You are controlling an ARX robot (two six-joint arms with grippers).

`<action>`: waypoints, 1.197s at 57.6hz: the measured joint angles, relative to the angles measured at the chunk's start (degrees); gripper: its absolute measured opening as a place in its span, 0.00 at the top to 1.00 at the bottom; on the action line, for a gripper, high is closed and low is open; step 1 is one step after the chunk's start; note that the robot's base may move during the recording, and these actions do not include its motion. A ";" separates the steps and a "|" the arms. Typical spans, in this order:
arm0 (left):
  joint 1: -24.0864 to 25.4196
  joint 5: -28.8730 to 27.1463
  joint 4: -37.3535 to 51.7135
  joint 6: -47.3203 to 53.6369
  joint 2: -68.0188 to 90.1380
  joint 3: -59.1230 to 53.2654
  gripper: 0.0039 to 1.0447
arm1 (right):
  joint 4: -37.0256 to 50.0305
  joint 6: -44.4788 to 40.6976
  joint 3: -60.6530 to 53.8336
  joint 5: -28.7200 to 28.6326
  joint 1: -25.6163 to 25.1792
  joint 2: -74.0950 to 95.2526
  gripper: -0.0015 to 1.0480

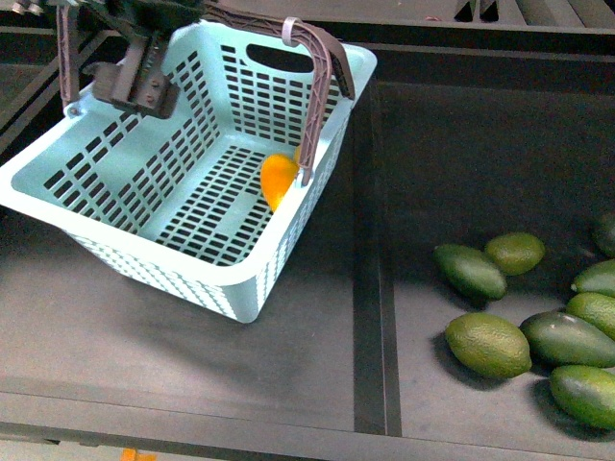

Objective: Pick lemon and mango into basket

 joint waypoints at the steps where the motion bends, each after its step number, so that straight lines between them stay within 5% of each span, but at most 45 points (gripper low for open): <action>1: 0.15 -0.83 -0.63 -0.11 -1.03 -0.66 0.07 | 0.00 0.00 0.00 0.00 0.00 0.00 0.08; 7: 0.90 -5.38 -6.45 0.28 -7.72 -3.91 0.06 | 0.00 0.00 0.00 0.00 0.00 0.00 0.08; 27: 1.27 -5.42 -6.36 1.36 -12.55 -6.62 0.07 | 0.00 0.00 0.00 0.00 0.00 0.00 0.08; 32: 2.69 3.04 20.59 23.63 -17.09 -21.00 0.21 | 0.00 0.00 0.00 0.02 0.00 0.00 0.08; 40: 5.73 7.06 65.81 64.92 -24.33 -46.31 0.47 | 0.00 0.00 0.00 0.02 0.00 0.00 0.08; 44: 7.19 7.78 77.40 76.30 -28.61 -52.52 0.59 | 0.00 0.00 0.00 0.02 0.00 0.00 0.08; 56: 10.40 11.52 82.51 88.21 -39.06 -67.32 0.97 | 0.00 0.00 0.00 0.02 0.00 0.00 0.08; 69: 13.29 13.86 82.44 89.55 -49.68 -77.22 0.97 | 0.00 0.00 0.00 0.02 0.00 0.00 0.08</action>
